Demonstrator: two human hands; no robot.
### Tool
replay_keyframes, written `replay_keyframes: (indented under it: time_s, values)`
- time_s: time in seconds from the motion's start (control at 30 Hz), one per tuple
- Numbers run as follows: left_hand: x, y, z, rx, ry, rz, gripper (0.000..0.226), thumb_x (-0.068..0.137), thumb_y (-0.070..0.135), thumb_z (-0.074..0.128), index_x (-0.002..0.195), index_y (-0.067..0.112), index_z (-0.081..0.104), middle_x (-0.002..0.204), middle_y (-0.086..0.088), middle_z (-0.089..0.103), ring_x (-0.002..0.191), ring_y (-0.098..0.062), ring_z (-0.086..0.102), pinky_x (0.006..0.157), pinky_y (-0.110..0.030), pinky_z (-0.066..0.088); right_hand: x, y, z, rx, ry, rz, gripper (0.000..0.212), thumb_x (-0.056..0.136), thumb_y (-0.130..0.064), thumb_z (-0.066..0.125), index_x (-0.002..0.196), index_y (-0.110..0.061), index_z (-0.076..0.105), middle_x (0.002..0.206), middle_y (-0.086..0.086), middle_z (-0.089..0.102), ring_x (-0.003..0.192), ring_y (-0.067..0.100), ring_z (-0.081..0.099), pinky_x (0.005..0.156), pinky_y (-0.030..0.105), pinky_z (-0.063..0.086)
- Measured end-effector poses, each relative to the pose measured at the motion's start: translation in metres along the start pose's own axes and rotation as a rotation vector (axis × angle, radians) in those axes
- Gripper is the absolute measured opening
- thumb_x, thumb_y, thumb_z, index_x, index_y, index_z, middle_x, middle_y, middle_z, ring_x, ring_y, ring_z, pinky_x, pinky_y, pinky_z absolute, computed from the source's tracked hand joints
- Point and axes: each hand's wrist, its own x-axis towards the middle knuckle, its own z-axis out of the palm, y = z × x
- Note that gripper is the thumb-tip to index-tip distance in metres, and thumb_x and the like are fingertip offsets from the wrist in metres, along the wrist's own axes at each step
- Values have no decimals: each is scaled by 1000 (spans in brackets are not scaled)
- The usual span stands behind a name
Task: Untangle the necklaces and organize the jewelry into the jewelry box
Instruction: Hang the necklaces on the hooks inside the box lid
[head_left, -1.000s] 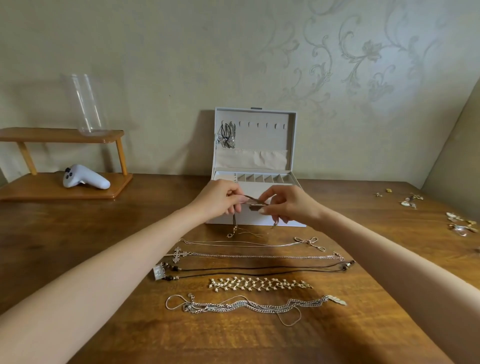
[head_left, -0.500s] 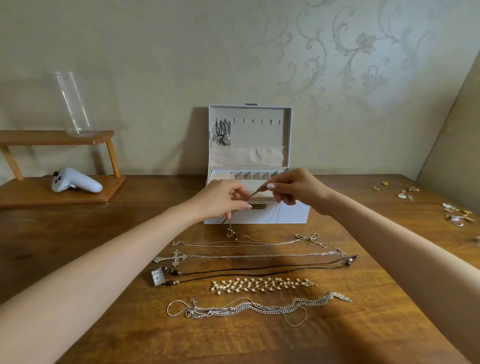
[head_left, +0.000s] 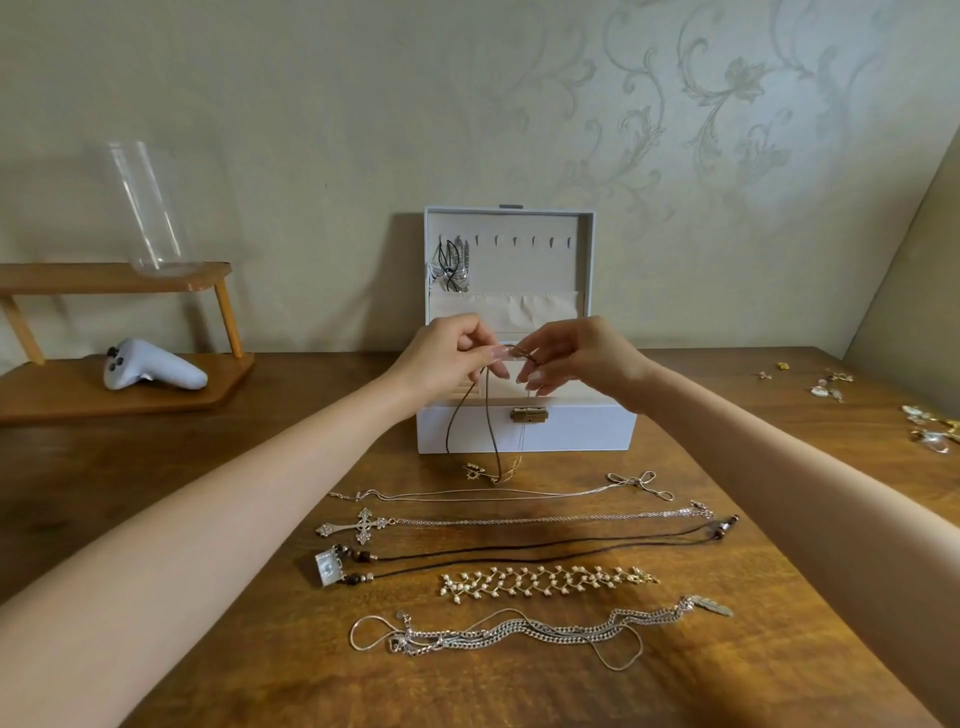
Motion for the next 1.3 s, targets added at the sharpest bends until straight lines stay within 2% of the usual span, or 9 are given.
replay_keyframes:
  time_s: [0.1, 0.23, 0.33, 0.5, 0.63, 0.83, 1.0, 1.2, 1.3]
  values:
    - [2, -5, 0, -12, 68, 3, 11, 90, 11, 60, 80, 12, 58, 76, 5, 70, 53, 2, 52, 60, -13, 47, 4, 1, 1, -18, 7, 15, 22, 81, 9, 65, 100, -2, 67, 80, 15, 69, 63, 17, 68, 64, 24, 58]
    - [3, -11, 1, 13, 106, -17, 9, 88, 13, 63, 79, 13, 61, 77, 6, 63, 64, -5, 53, 63, -19, 46, 7, 0, -2, -2, -15, 52, 23, 77, -22, 69, 92, -4, 69, 75, 13, 67, 62, 16, 63, 61, 24, 55]
    - [4, -16, 2, 28, 108, -35, 9, 86, 16, 65, 83, 8, 64, 82, -1, 63, 67, -9, 50, 68, -24, 43, 10, 1, -6, -38, 4, 50, 16, 81, -16, 69, 89, -2, 71, 68, 8, 65, 58, 14, 57, 54, 20, 48]
    - [4, -14, 3, 10, 131, -53, 5, 90, 11, 60, 87, 6, 61, 84, -2, 67, 60, -6, 50, 61, -17, 44, 14, -5, -6, -70, 36, 79, 20, 82, -26, 69, 78, -7, 72, 57, 3, 49, 52, 11, 39, 52, 21, 32]
    - [8, -12, -2, -20, 168, -48, 12, 92, 9, 56, 81, 15, 57, 79, 4, 66, 56, 2, 52, 52, -7, 39, 15, -16, -10, -42, -30, 131, 29, 76, -39, 69, 73, -10, 68, 55, 0, 46, 52, 11, 39, 56, 23, 34]
    - [12, -11, -18, -25, 100, -104, 7, 93, 13, 54, 90, 12, 60, 87, 0, 70, 87, -9, 61, 79, -19, 46, 23, -23, -23, 88, 52, 82, 23, 82, -34, 65, 73, -14, 64, 70, -3, 64, 59, 8, 43, 57, 23, 32]
    - [21, 6, -13, -175, -82, -109, 9, 90, 11, 59, 98, 9, 55, 70, 0, 65, 69, -9, 61, 76, -25, 50, 36, -33, -17, 69, 93, 46, 17, 88, -28, 64, 82, -13, 69, 56, -1, 55, 50, 8, 41, 49, 18, 30]
    - [41, 29, -13, -360, 18, -103, 14, 96, 6, 45, 105, 10, 55, 47, 7, 55, 48, -7, 56, 52, -22, 49, 43, -45, -20, 136, 182, -14, 15, 86, -23, 66, 75, -13, 68, 70, -2, 64, 58, 8, 45, 53, 18, 34]
    - [48, 36, -20, -377, 80, -87, 14, 96, 12, 48, 90, 15, 61, 52, 5, 54, 44, -6, 48, 43, -17, 38, 44, -51, -30, 177, 239, -41, 13, 85, -21, 67, 78, -11, 70, 72, -1, 66, 60, 9, 46, 55, 19, 35]
